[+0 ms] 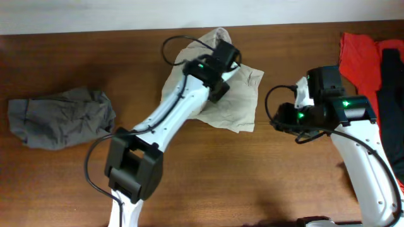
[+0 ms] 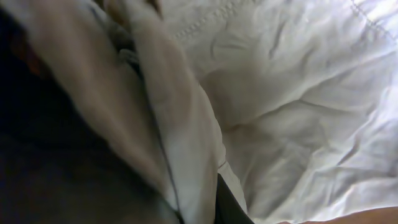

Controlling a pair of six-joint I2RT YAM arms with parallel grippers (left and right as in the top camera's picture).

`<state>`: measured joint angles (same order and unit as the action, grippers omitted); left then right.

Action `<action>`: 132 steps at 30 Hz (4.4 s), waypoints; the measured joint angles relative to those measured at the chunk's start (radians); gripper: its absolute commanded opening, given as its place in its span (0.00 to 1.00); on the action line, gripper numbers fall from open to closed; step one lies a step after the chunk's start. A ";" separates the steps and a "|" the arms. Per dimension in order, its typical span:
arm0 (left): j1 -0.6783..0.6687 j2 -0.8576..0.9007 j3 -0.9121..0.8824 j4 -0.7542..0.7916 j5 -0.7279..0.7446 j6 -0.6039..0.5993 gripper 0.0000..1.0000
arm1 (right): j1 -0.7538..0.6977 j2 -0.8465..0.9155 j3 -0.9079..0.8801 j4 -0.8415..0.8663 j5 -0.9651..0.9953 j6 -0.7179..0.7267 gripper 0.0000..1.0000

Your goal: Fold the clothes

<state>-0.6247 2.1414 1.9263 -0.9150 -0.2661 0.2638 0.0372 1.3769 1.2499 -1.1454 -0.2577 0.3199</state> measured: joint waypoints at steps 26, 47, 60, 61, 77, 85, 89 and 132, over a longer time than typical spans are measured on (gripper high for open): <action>-0.267 0.000 0.000 0.064 -0.456 0.164 0.00 | -0.068 -0.002 0.000 -0.191 0.560 0.387 0.45; -0.277 0.071 0.011 -0.153 0.220 -0.024 0.59 | -0.272 -0.002 0.000 -0.125 0.450 0.269 0.45; -0.279 0.129 0.065 -0.207 0.437 -0.062 0.79 | -0.272 -0.002 0.000 -0.123 0.446 0.255 0.45; -0.279 0.130 0.098 -0.239 0.446 -0.070 0.77 | -0.272 -0.002 0.000 -0.120 0.446 0.255 0.45; -0.066 0.132 0.420 -0.370 0.215 -0.180 0.82 | -0.202 0.002 0.000 0.084 -0.040 -0.081 0.33; 0.266 0.175 0.421 -0.327 0.557 -0.078 0.81 | 0.051 0.219 0.000 0.198 -0.131 -0.191 0.13; 0.319 0.233 0.421 -0.345 0.753 0.023 0.80 | 0.137 0.399 0.000 0.205 -0.126 -0.246 0.10; 0.149 0.504 0.421 -0.407 1.154 0.275 0.00 | 0.168 0.134 0.000 0.039 0.074 -0.188 0.06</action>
<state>-0.4755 2.6450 2.3470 -1.3220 0.8875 0.5385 0.2054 1.5108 1.2499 -1.1065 -0.1837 0.1322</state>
